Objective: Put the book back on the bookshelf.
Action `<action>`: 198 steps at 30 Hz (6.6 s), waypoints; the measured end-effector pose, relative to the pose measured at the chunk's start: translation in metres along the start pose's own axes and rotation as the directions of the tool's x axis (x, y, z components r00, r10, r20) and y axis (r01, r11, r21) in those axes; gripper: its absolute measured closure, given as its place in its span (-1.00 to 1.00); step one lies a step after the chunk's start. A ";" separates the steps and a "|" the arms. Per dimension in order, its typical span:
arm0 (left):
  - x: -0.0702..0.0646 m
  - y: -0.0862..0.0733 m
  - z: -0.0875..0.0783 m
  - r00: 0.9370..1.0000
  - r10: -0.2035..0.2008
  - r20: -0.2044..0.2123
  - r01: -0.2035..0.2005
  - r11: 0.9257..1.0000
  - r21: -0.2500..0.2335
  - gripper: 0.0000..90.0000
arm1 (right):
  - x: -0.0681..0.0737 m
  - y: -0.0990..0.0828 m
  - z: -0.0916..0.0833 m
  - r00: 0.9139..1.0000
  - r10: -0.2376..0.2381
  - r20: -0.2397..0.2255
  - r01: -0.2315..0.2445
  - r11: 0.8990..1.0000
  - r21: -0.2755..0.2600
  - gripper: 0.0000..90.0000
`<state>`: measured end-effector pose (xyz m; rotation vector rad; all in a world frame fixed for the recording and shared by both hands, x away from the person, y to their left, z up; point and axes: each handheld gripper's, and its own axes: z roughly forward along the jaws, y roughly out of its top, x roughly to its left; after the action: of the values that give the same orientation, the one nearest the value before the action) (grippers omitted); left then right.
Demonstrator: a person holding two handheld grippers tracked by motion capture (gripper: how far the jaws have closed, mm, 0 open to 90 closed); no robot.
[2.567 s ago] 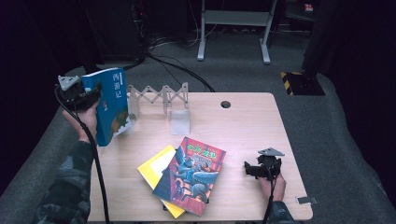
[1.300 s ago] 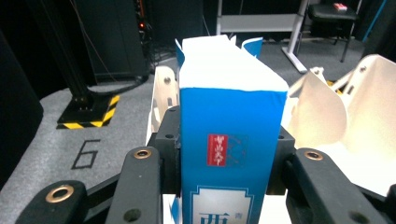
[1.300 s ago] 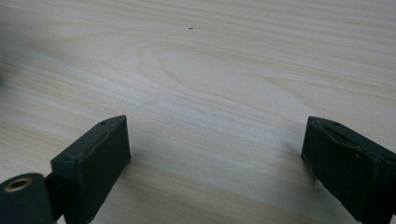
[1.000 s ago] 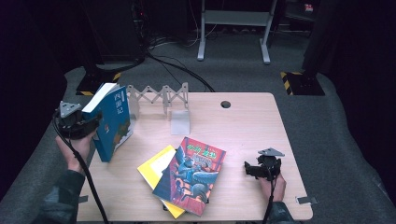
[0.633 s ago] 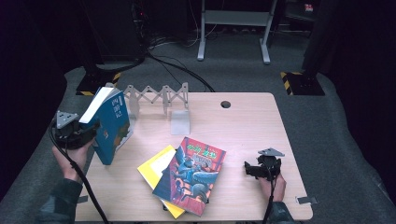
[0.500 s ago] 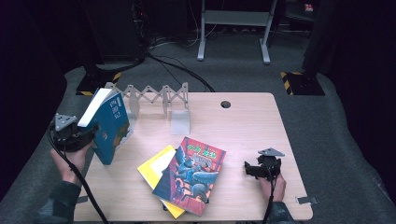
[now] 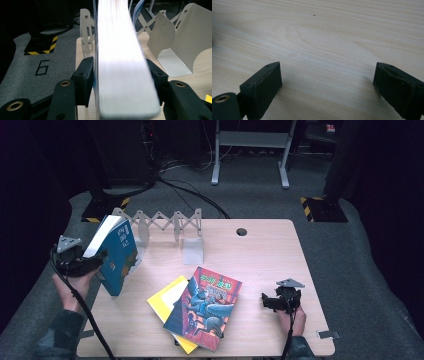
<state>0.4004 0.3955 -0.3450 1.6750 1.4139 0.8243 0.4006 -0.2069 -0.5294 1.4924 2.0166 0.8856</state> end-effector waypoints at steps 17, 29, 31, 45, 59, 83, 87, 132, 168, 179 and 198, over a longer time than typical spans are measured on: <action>0.002 0.025 0.022 0.998 0.056 0.035 -0.059 0.995 0.083 0.07 | 0.000 0.000 0.000 1.000 0.000 -0.002 0.000 1.000 0.000 -0.83; 0.006 0.027 0.022 0.999 0.046 -0.003 -0.045 0.996 0.072 0.36 | 0.000 0.000 0.000 1.000 0.001 -0.002 -0.001 1.000 0.000 -0.83; 0.009 0.029 0.024 1.000 0.023 0.002 -0.023 0.998 0.064 0.36 | 0.000 0.000 0.000 1.000 0.000 -0.003 0.000 1.000 -0.001 -0.83; 0.010 0.049 0.044 0.998 -0.036 -0.044 0.036 0.999 -0.001 0.36 | 0.000 0.000 0.000 1.000 0.007 -0.005 -0.007 1.000 0.001 -0.82; 0.019 0.069 0.071 0.991 -0.089 -0.103 0.085 0.995 -0.042 0.36 | 0.000 0.000 0.000 1.000 0.008 -0.004 -0.008 1.000 0.000 -0.81; 0.019 0.072 0.111 0.970 -0.168 -0.174 0.148 0.982 -0.118 0.36 | -0.001 0.000 0.000 1.000 0.004 -0.002 -0.005 1.000 -0.002 -0.80; 0.020 0.069 0.115 0.967 -0.173 -0.185 0.155 0.982 -0.110 0.35 | 0.000 0.000 0.000 1.000 0.004 -0.001 -0.004 1.000 -0.003 -0.79; 0.017 0.064 0.035 0.995 -0.098 -0.010 0.098 0.995 -0.021 -0.79 | -0.001 0.000 -0.001 1.000 0.011 -0.003 -0.011 1.000 -0.009 -0.77; -0.092 -0.056 0.059 0.958 0.091 0.274 -0.146 0.971 0.190 -0.98 | 0.005 -0.002 -0.004 0.999 -0.025 -0.036 0.025 1.000 0.008 -0.81; -0.128 -0.082 0.068 0.931 0.133 0.341 -0.216 0.952 0.219 -1.00 | 0.018 -0.004 -0.009 0.997 -0.021 -0.076 0.025 0.999 0.043 -0.93; -0.163 -0.094 0.074 0.889 0.158 0.429 -0.280 0.930 0.238 -0.97 | 0.096 0.035 -0.052 0.915 0.000 -0.403 0.015 0.999 0.035 -0.77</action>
<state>0.3905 0.2312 -0.4624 2.1225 1.1046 0.3563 0.3587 -0.1193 -0.4678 1.4061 2.3349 1.2431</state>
